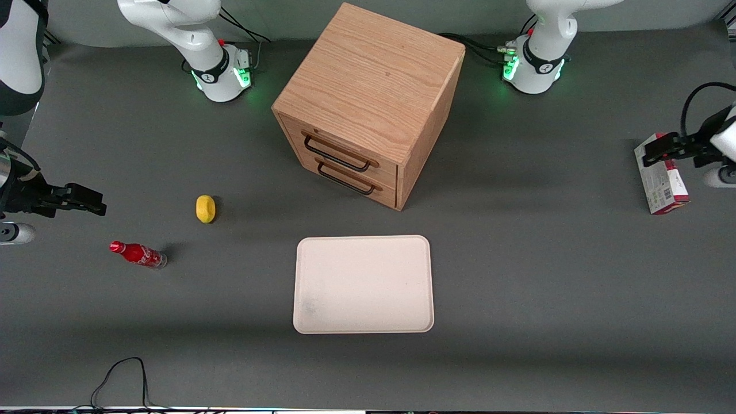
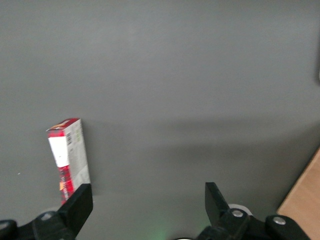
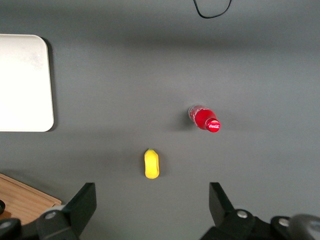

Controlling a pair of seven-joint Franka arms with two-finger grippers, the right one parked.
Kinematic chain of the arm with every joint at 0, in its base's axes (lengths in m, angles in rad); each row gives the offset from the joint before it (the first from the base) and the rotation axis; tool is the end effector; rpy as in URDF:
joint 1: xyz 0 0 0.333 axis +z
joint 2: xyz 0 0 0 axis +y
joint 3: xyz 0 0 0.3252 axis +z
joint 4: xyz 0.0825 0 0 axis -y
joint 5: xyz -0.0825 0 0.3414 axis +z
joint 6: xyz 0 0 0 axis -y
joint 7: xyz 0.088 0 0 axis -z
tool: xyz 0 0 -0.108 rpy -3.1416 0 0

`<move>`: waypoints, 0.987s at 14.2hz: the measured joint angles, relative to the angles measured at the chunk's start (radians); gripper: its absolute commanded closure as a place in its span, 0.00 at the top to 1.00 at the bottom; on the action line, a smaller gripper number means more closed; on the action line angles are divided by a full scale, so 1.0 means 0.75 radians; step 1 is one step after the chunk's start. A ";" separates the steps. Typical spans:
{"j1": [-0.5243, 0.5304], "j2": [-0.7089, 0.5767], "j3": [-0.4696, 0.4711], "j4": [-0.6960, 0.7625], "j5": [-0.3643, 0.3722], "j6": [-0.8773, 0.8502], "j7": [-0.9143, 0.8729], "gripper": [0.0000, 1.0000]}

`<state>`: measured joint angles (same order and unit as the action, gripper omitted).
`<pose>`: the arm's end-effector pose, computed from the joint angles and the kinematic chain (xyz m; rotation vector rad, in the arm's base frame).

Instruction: Place red cookie box on tray

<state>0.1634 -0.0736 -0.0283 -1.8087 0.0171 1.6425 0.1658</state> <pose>0.4817 0.0668 0.5733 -3.1327 0.0510 0.1481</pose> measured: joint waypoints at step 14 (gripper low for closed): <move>0.670 -0.104 0.011 -0.215 -0.004 0.080 0.569 1.00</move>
<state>0.6659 -0.1515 -0.0201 -1.9702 0.0142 1.7025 0.5930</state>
